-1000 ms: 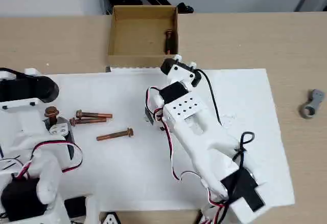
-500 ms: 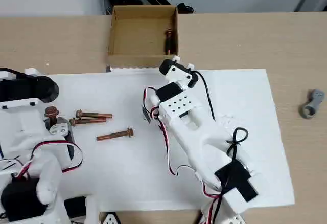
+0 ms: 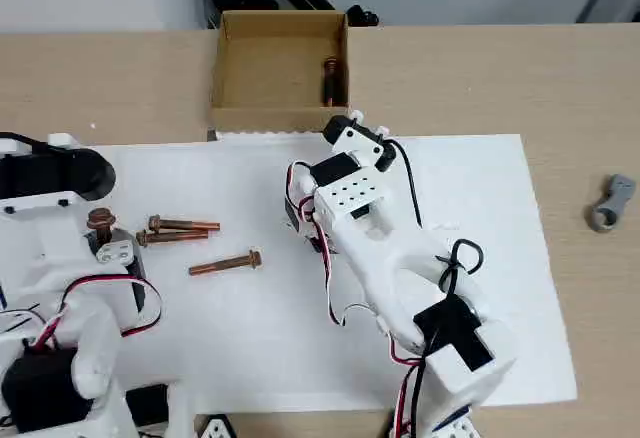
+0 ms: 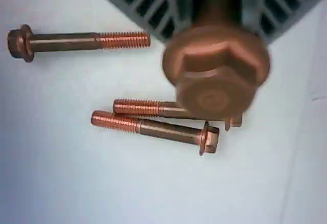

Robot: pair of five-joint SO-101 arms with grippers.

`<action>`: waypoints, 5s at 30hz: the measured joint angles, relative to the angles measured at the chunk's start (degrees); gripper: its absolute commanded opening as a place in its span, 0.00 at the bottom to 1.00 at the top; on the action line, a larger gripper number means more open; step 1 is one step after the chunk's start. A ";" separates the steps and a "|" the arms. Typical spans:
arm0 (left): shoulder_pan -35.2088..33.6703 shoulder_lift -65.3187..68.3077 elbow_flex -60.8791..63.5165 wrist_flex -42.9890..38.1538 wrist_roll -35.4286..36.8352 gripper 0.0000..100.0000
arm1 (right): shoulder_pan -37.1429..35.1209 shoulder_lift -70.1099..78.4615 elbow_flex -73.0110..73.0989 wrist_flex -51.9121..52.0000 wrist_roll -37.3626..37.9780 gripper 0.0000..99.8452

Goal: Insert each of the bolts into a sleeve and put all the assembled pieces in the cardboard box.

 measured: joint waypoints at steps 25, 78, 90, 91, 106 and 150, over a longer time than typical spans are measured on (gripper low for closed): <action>0.00 0.00 0.26 -1.49 0.00 0.00 | 0.53 4.92 -1.32 0.88 1.76 0.13; -9.85 -0.35 11.08 -14.95 -3.16 0.01 | -3.78 -50.64 6.59 1.41 44.31 0.01; 4.48 -0.26 12.31 -32.53 -2.99 0.01 | -9.85 -78.86 39.74 -14.51 45.89 0.00; 6.59 -0.26 12.31 -33.49 -2.29 0.01 | -9.85 -80.00 41.58 -16.18 45.89 0.00; 25.67 -0.18 6.24 -39.12 8.62 0.01 | -9.85 -81.85 64.79 -48.88 50.64 0.00; 37.10 -0.18 1.41 -26.46 21.71 0.01 | -13.36 -81.85 70.42 -58.90 56.44 0.00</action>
